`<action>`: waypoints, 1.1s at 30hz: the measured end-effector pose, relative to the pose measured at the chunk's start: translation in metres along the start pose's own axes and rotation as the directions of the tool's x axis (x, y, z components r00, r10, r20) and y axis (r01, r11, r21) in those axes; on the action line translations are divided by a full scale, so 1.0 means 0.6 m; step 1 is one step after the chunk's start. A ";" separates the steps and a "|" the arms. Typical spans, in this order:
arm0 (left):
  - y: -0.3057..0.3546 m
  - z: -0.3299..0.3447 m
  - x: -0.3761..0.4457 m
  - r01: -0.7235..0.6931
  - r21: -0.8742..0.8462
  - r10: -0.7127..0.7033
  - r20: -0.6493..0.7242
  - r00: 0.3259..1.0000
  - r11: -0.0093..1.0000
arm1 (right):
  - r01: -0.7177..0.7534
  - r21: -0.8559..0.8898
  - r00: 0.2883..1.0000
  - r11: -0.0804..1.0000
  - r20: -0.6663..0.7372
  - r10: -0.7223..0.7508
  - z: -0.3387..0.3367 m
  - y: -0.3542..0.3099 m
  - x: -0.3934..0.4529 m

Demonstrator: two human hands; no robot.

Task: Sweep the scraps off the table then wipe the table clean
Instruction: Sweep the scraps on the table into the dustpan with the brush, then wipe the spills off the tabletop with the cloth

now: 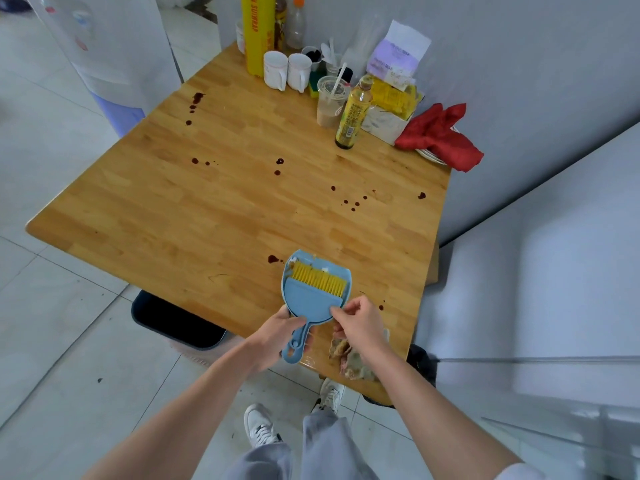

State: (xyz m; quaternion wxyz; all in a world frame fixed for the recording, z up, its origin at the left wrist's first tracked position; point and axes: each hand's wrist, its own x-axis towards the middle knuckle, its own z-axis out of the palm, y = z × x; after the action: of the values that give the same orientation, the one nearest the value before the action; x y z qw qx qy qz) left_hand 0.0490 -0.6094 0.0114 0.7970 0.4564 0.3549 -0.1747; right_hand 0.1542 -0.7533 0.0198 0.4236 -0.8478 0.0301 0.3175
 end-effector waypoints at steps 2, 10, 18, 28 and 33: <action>-0.005 0.001 0.008 0.002 -0.039 -0.002 0.006 1.000 0.999 | -0.006 0.032 1.000 0.999 0.003 0.006 -0.016 0.008 0.004; -0.039 -0.081 0.015 0.097 -0.140 -0.115 -0.130 0.985 0.985 | -0.039 -0.340 0.988 0.940 -0.152 -0.014 -0.124 0.082 0.034; -0.079 -0.067 0.025 0.232 0.222 -0.187 -0.207 0.960 0.947 | -0.026 -0.726 0.999 0.688 0.003 0.041 -0.049 0.132 0.008; -0.056 -0.011 0.064 0.153 0.554 0.022 -0.295 0.955 0.818 | 0.010 -0.567 1.000 0.824 0.025 0.005 -0.096 0.122 0.000; -0.049 0.018 0.075 0.159 0.640 0.051 -0.297 0.954 0.752 | 0.013 -0.349 0.997 0.937 0.073 0.014 -0.127 0.095 -0.014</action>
State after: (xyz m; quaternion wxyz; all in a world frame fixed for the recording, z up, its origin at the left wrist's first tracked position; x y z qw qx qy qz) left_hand 0.0669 -0.6319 -0.0354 0.5180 0.7171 0.3991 -0.2411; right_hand 0.1683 -0.8476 0.0184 0.2670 -0.8972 -0.0425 0.3492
